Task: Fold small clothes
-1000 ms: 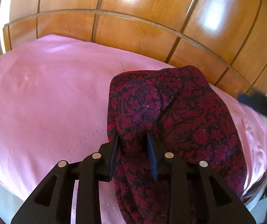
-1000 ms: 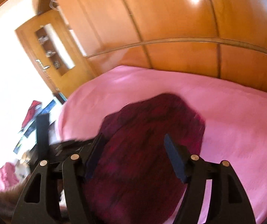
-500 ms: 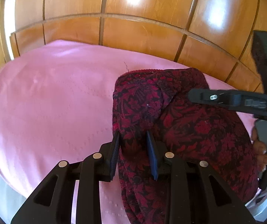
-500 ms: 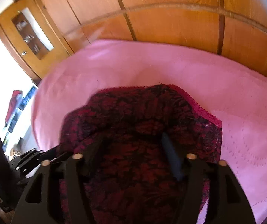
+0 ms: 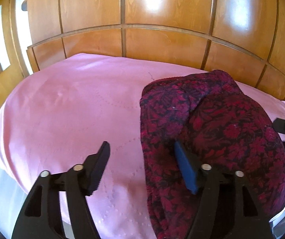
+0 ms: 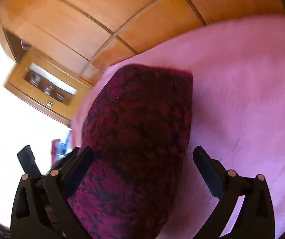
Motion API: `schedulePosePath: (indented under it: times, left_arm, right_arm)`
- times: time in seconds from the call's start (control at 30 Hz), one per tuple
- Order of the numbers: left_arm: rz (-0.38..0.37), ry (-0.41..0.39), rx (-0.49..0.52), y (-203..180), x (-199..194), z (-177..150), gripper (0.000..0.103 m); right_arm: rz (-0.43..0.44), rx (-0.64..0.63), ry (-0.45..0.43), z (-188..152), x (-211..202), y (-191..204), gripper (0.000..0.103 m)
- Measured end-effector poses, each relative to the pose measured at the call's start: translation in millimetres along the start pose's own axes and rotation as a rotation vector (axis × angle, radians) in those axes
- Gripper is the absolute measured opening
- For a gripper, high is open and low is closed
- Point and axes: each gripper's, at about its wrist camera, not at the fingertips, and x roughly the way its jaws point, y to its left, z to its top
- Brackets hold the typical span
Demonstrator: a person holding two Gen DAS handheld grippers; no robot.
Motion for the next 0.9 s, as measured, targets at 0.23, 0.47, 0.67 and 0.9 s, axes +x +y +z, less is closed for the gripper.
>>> schedulePosePath:
  times: [0.23, 0.47, 0.67, 0.9]
  left_arm:
    - [-0.121, 0.04, -0.07, 27, 20, 0, 0.074]
    - [-0.349, 0.078, -0.193, 60, 48, -2, 0.075]
    - [-0.617, 0.103, -0.377, 77, 69, -17, 0.06]
    - [-0.81, 0.049, -0.406, 41, 61, -4, 0.052]
  right_arm:
    - [0.111, -0.004, 0.067, -2, 21, -7, 0.101]
    - [0.152, -0.031, 0.136, 15, 46, -12, 0.101]
    - [0.146, -0.054, 0.126, 12, 41, -1, 0.092]
    - [0.157, -0.095, 0.045, -4, 5, 16, 0.073]
